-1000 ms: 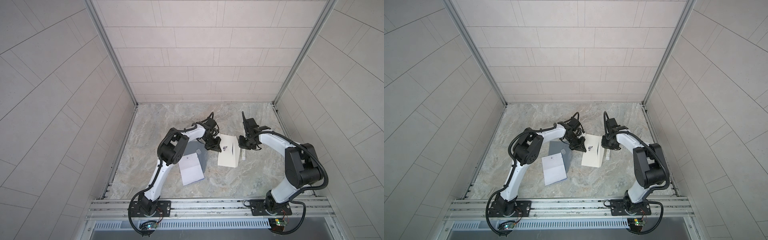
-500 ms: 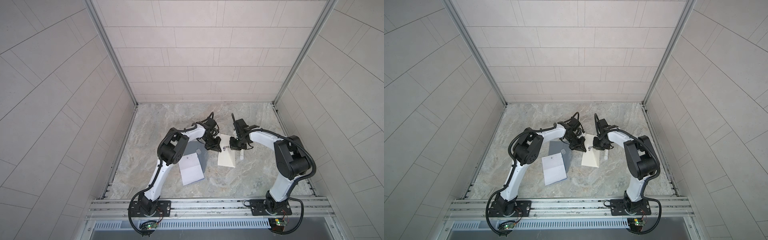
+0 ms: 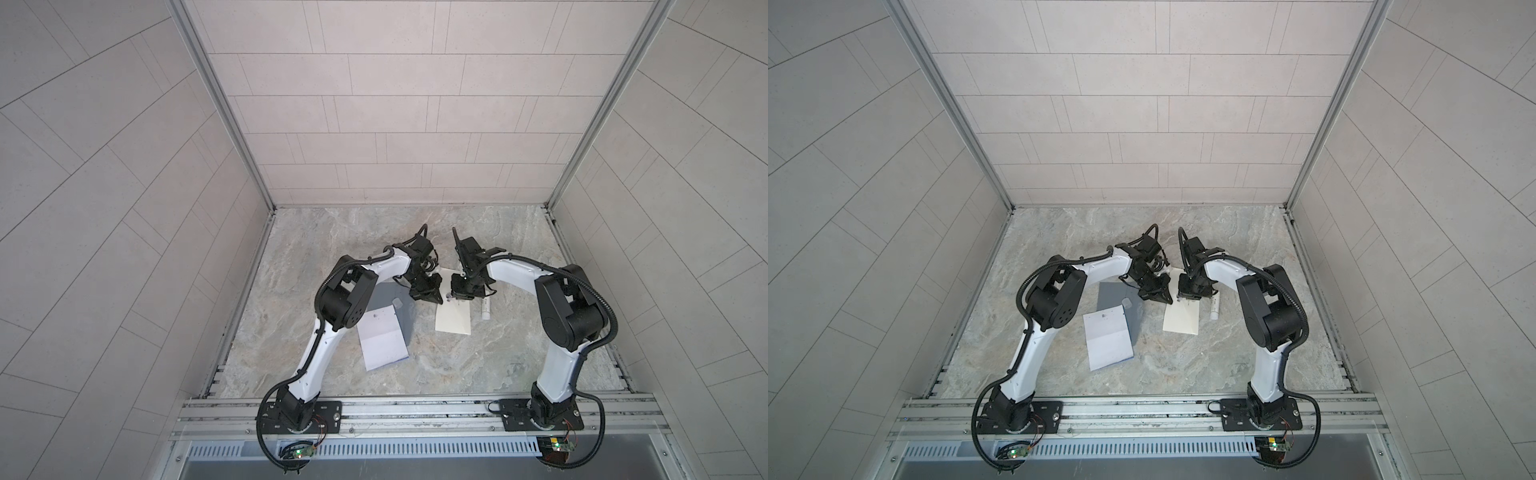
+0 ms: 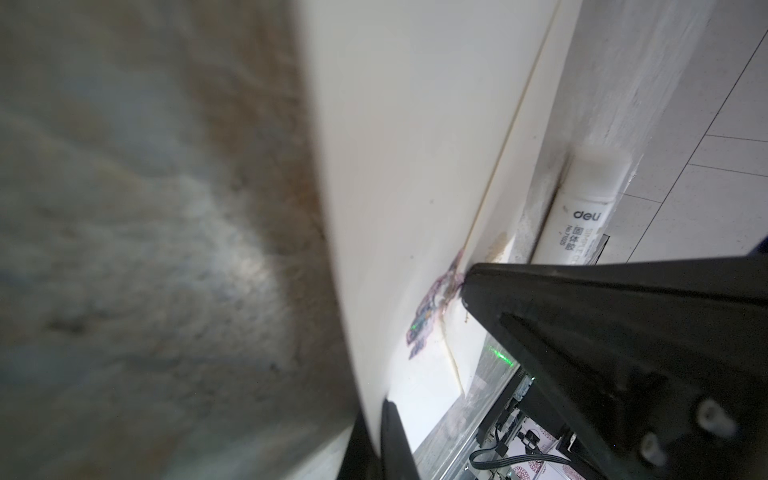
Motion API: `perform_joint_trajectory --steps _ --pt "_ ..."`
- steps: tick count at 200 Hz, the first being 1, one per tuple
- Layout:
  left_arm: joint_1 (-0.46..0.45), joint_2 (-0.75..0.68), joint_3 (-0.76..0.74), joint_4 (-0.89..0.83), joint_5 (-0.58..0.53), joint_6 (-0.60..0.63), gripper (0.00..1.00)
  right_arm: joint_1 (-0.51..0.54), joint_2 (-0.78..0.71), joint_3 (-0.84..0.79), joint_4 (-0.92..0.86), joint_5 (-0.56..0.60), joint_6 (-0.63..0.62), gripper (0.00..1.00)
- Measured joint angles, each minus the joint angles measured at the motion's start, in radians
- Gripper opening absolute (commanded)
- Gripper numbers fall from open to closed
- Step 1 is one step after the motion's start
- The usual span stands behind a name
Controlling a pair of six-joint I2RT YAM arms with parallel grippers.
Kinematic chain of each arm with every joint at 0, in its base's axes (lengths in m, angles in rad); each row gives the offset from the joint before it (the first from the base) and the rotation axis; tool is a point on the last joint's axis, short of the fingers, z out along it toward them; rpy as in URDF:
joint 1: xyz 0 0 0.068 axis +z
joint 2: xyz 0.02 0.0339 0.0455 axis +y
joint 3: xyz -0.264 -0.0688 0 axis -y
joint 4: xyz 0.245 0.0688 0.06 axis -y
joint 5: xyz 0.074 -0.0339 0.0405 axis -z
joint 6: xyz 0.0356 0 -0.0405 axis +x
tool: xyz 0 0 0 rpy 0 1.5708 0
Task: Place the letter into the envelope and seal it
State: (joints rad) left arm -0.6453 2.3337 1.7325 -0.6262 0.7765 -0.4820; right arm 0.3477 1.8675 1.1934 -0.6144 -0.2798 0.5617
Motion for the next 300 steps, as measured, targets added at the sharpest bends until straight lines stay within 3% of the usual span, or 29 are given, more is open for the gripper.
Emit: perform_joint_trajectory --steps 144,300 --pt "0.011 0.0 0.0 -0.036 0.011 0.0 0.0 0.065 -0.018 -0.025 0.044 0.063 0.052 0.0" --pt "0.011 0.0 0.0 -0.036 0.01 0.0 0.0 0.037 0.013 0.018 -0.015 -0.022 0.026 0.0"
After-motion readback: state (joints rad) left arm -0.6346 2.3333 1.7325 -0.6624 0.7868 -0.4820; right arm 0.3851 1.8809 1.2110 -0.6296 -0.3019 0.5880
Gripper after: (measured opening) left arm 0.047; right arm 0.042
